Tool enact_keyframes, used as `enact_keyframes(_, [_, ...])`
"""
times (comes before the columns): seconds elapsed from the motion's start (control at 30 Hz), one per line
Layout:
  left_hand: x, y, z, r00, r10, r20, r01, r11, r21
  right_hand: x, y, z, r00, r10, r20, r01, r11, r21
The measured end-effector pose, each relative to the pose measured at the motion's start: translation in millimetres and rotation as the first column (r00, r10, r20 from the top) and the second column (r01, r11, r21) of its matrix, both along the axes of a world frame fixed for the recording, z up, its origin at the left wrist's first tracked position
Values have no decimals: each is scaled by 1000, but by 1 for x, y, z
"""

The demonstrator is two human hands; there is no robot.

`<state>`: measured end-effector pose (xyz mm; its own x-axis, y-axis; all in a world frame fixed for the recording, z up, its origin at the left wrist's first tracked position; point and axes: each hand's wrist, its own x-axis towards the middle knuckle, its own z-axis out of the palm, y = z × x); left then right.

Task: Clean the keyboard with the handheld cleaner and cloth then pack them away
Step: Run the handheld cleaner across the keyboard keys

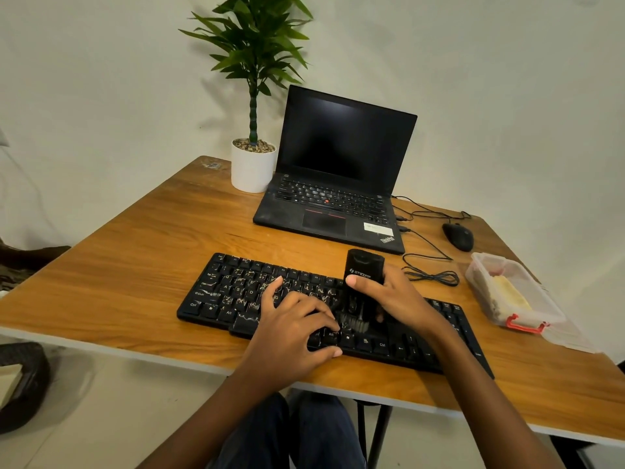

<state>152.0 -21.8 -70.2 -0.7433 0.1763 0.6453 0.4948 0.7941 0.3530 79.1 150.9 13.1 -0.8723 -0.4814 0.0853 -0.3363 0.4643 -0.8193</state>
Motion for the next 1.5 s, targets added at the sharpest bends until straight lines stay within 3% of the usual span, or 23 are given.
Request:
enact_keyframes(0.17, [1,0,0,1000,-1,6,1,1000,-3,-8,-6,-3,971,-144,-191,148,989,8])
enact_keyframes(0.43, [1,0,1,1000,0,2,0,1000,-10,-11,-12,-14,939,-272,-211,262,962,-73])
enact_keyframes(0.57, [1,0,1,1000,4,7,-4,1000,-8,-5,-9,-11,970,-210,-121,205,977,-56])
enact_keyframes(0.7, [1,0,1,1000,3,8,-3,1000,-10,-3,-8,-7,946,-253,-203,254,967,-22])
enact_keyframes(0.8, [1,0,1,1000,3,10,-3,1000,-21,7,-9,-7,984,-146,-106,145,989,-15])
enact_keyframes(0.97, [2,0,1,1000,3,3,-3,1000,-3,14,-2,1,978,-153,-142,152,988,-12])
enact_keyframes(1.1, [2,0,2,1000,9,7,-9,1000,-11,26,-1,-3,996,-59,-74,55,997,-50])
enact_keyframes(1.3, [3,1,3,997,76,2,-76,997,-20,27,1,-6,986,-83,-146,83,997,-5])
enact_keyframes(1.43, [4,2,4,994,109,3,-109,993,-39,29,4,-1,999,-29,-42,26,997,-69])
enact_keyframes(1.5, [5,2,4,994,113,5,-113,993,-43,26,6,2,994,-82,-75,78,995,-59])
